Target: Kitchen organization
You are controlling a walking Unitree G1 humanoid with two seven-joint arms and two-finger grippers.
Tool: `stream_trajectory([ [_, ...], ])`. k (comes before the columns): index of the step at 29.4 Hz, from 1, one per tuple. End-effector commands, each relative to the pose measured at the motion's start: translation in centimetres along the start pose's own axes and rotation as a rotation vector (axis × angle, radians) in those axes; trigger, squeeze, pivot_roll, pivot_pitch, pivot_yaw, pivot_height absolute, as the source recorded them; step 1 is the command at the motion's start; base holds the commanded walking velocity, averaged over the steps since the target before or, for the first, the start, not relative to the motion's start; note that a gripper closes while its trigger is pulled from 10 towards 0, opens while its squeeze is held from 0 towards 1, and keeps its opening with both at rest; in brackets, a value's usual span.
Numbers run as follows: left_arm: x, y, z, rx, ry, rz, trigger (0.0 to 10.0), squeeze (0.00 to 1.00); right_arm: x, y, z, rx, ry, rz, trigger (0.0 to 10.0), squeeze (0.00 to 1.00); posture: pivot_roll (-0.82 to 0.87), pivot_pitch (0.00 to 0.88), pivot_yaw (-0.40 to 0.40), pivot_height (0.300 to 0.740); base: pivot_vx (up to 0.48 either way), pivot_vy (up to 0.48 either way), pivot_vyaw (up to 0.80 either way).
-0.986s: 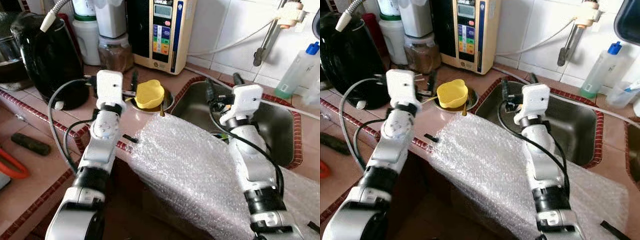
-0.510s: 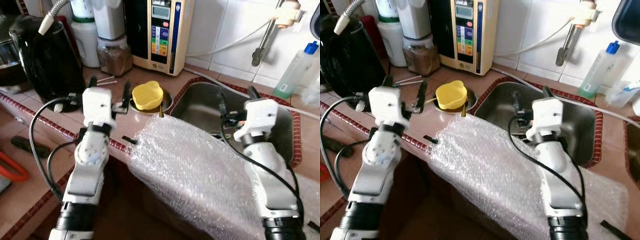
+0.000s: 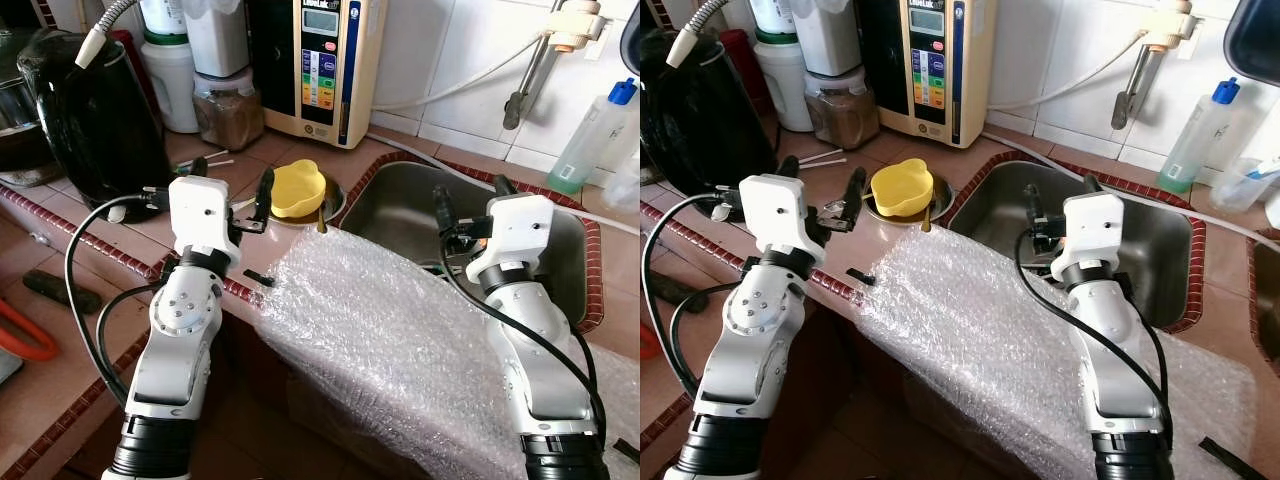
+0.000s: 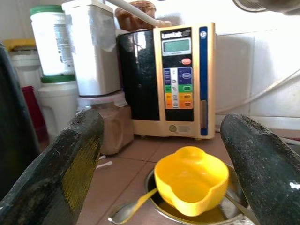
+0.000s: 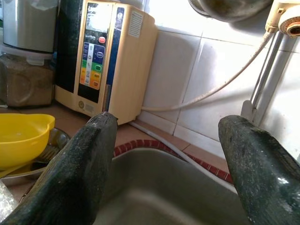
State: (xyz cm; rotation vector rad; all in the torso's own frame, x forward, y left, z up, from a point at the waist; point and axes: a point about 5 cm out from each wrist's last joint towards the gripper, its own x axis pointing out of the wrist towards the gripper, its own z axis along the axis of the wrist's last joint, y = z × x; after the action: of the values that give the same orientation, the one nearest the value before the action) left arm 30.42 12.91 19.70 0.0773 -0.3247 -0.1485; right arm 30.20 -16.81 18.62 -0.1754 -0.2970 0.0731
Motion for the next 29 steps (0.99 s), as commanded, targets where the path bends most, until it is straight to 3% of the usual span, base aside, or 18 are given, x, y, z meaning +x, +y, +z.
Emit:
stream_trajectory([
  [1,-0.16,-0.21,0.32,-0.005,-0.002,-0.021,10.0,0.0,-0.07,-0.17,0.6,-0.006,-0.014,-0.002,10.0,0.0,0.04,0.0,0.03,0.74,0.0,0.0,0.0],
  [29,-0.31,-0.79,0.08,-0.026,0.024,-0.056,10.0,0.0,0.33,-0.47,0.13,-0.008,0.007,-0.009,10.0,0.0,0.03,0.0,0.025,0.74,0.301,0.0,0.0],
])
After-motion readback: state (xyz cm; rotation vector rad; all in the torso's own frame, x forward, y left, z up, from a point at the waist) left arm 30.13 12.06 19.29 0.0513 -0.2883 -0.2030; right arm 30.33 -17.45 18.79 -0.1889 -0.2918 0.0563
